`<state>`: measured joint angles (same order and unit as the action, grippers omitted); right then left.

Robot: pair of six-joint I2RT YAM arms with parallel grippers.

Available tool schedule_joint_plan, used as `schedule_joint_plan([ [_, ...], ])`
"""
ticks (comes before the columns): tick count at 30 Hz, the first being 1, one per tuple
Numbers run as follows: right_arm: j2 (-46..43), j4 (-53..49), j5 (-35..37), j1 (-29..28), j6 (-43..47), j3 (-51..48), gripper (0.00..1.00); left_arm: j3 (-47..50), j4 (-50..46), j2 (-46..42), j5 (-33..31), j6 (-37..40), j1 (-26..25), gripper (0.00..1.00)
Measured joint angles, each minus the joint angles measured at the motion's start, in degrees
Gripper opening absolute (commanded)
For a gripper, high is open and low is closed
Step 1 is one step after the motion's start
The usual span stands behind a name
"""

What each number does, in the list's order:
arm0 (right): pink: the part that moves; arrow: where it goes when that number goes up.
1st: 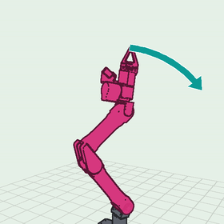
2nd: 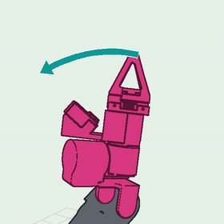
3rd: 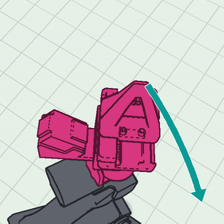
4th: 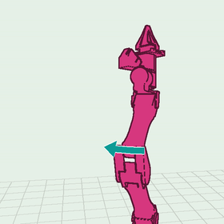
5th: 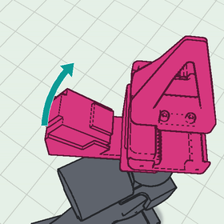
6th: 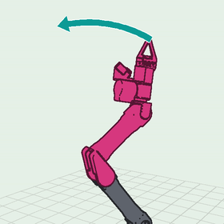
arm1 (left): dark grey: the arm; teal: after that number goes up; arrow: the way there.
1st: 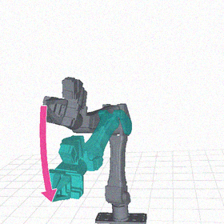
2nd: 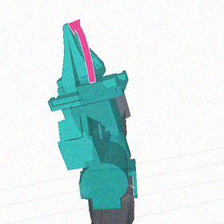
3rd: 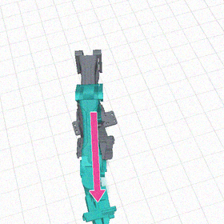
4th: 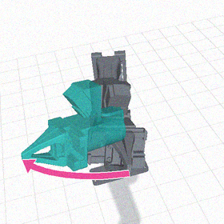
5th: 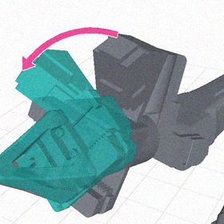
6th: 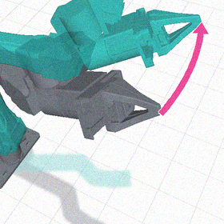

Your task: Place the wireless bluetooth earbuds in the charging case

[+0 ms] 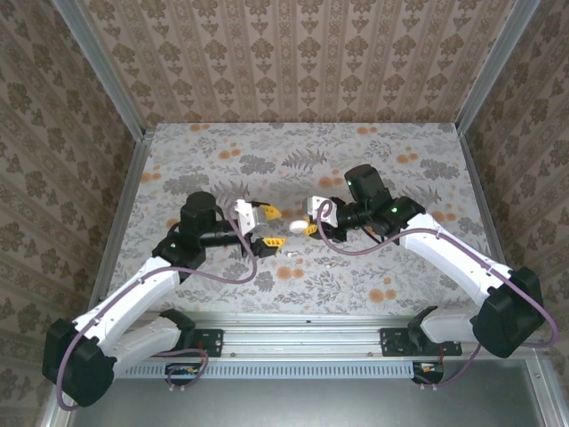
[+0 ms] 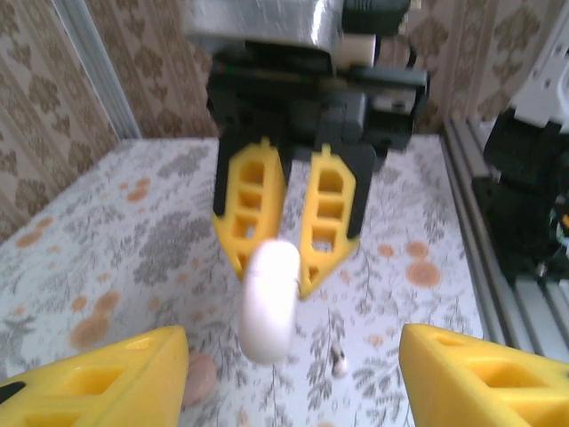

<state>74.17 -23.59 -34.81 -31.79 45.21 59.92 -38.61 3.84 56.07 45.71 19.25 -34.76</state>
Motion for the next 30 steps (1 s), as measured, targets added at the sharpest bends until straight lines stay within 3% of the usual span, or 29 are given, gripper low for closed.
schedule_joint_plan([
  [7,0.59,-0.70,5.97,-0.79,5.11,0.02,0.17,-0.33,-9.88,2.08,-6.54,8.13,-1.40,0.65],
  [17,7.85,-1.46,7.63,-4.00,6.69,0.98,0.17,-0.42,-16.72,4.11,-19.15,14.93,-8.52,0.67],
  [30,5.66,3.17,3.19,-5.40,5.38,-7.10,0.17,0.02,-13.86,4.11,-20.90,14.19,-10.27,0.63],
])
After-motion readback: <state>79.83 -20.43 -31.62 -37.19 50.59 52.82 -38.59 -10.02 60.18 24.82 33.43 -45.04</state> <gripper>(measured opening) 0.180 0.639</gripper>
